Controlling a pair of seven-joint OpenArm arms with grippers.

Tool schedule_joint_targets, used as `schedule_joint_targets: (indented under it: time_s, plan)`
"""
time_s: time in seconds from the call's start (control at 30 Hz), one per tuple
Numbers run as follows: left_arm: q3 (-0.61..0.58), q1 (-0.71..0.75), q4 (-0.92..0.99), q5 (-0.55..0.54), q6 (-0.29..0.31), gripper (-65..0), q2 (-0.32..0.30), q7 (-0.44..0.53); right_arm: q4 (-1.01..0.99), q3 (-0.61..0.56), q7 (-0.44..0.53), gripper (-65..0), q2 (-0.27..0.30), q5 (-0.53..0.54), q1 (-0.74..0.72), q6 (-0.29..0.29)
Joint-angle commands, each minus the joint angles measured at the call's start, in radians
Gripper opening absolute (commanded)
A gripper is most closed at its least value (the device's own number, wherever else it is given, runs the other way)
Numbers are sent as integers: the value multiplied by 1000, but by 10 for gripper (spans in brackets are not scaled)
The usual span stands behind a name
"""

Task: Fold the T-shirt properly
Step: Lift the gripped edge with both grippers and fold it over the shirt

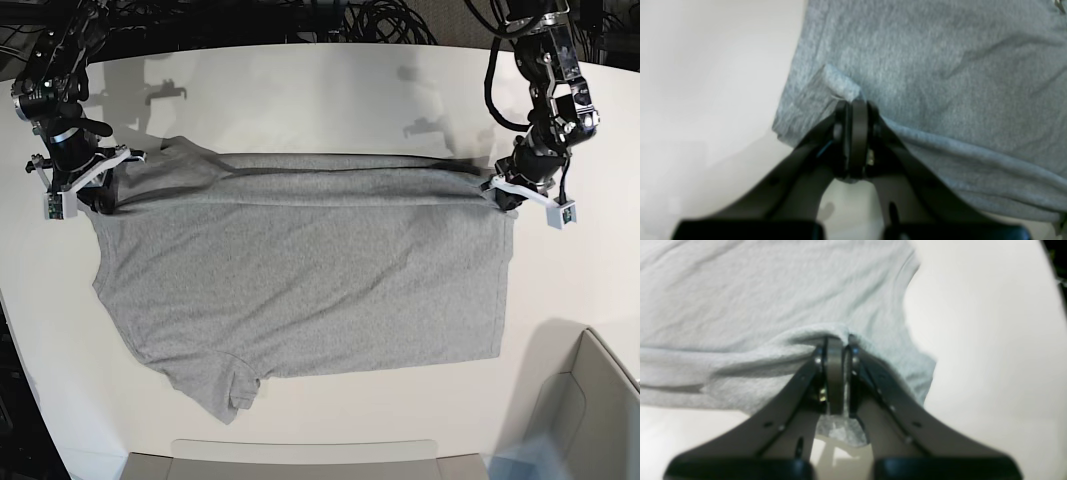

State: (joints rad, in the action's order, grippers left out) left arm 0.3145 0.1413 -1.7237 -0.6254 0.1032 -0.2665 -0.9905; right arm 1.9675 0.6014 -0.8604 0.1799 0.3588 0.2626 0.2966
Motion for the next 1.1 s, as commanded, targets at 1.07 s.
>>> schedule_joint_targets:
  time_s: [1.07]
  plan:
    - [5,-250,360,-6,3,-650,-70,126,-465,-194,209,-650,83,-43,-337,-6]
